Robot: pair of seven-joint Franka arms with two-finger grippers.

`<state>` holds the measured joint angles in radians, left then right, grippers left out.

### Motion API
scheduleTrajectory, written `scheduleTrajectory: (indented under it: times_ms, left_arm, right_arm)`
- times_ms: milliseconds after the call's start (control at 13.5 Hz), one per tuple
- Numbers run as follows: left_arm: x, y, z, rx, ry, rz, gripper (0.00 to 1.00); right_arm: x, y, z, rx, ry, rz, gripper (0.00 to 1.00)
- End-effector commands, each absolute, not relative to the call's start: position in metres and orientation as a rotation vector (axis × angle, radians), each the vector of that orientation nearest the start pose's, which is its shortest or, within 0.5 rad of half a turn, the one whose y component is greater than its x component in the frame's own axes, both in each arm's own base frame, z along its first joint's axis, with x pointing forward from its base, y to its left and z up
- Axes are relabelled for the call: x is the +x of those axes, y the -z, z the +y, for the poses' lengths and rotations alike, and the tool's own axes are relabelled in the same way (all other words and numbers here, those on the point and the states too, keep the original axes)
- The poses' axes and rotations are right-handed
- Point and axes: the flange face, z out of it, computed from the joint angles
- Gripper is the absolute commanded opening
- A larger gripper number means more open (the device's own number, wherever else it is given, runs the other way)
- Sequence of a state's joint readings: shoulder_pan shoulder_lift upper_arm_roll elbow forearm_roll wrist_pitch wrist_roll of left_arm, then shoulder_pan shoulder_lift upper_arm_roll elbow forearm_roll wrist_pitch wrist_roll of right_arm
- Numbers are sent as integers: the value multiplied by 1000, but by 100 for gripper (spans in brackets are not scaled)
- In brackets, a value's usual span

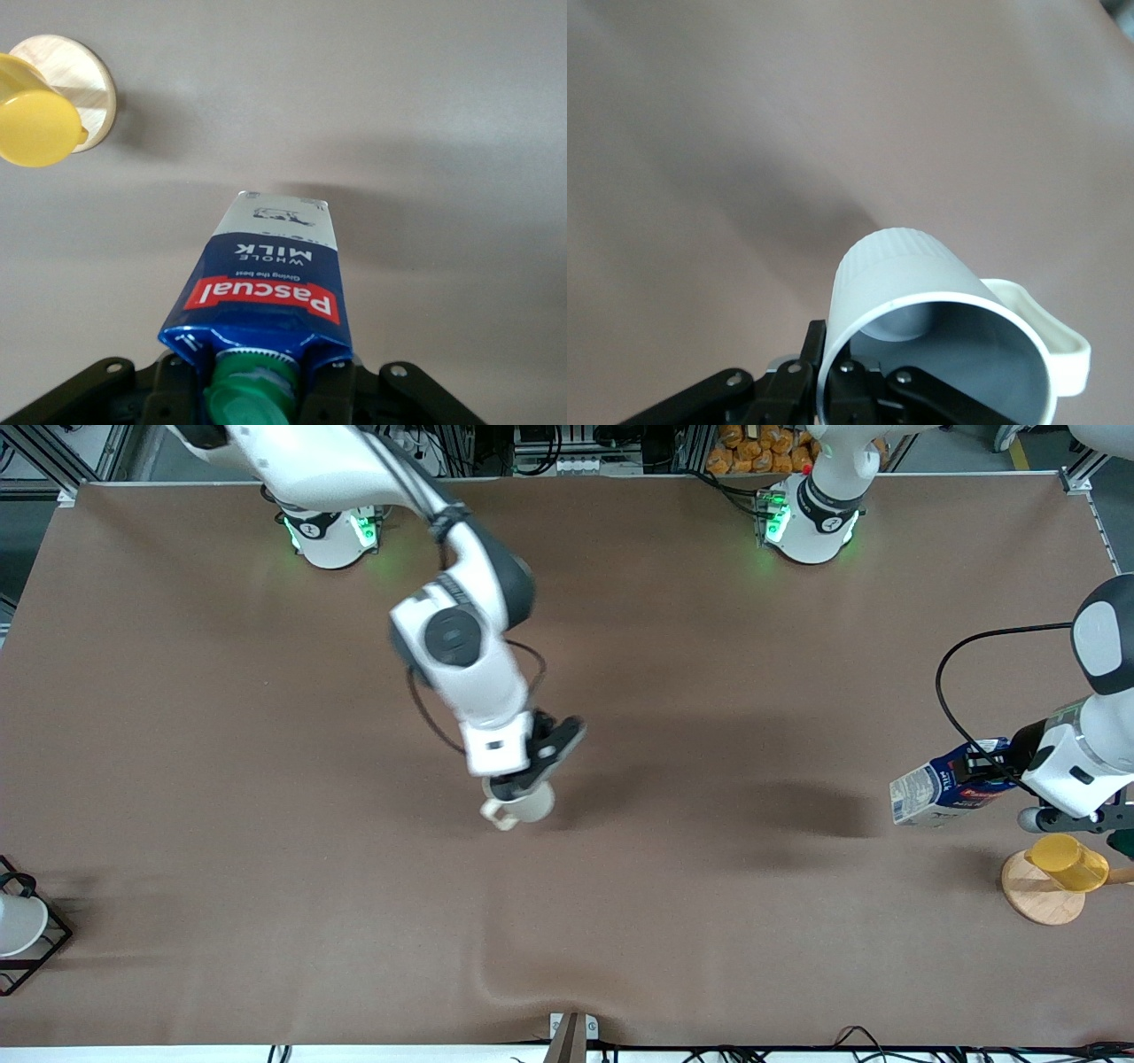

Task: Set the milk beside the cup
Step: 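Carry the mug to the table center with the right gripper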

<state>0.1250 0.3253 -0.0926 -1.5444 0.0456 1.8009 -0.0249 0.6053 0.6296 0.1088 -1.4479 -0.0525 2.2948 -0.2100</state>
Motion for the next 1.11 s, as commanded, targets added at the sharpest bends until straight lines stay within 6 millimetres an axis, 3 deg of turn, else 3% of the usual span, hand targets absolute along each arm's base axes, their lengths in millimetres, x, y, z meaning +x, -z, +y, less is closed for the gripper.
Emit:
scheduleTrajectory:
  times_ms: [0, 222, 369, 443, 517, 739, 886, 1034]
  left_arm:
    - [641, -476, 35, -3104, -93, -66, 35]
    - [641, -478, 32, -3104, -88, -73, 34]
    - [640, -486, 27, -3105, -69, -84, 32]
    - [640, -491, 25, -3105, -54, -94, 32]
    - [640, -494, 22, -3105, -44, -102, 32]
    - [635, -513, -1, -3112, -34, -114, 32]
    - [630, -522, -21, -3113, -78, -144, 32]
    - [622, -527, -58, -3115, -109, -200, 32]
  right_arm:
    - [573, -298, 495, -2695, 421, -1515, 3]
    - [563, -273, 506, -2675, 406, -1641, 1]
    - [554, -268, 515, -2664, 401, -1663, 6]
    - [554, -268, 516, -2664, 407, -1689, 28]
    - [554, -270, 516, -2666, 422, -1715, 96]
    - [558, -300, 518, -2650, 484, -1710, 100]
    - [562, -347, 514, -2642, 555, -1668, 100]
    - [568, -399, 491, -2687, 527, -1575, 100]
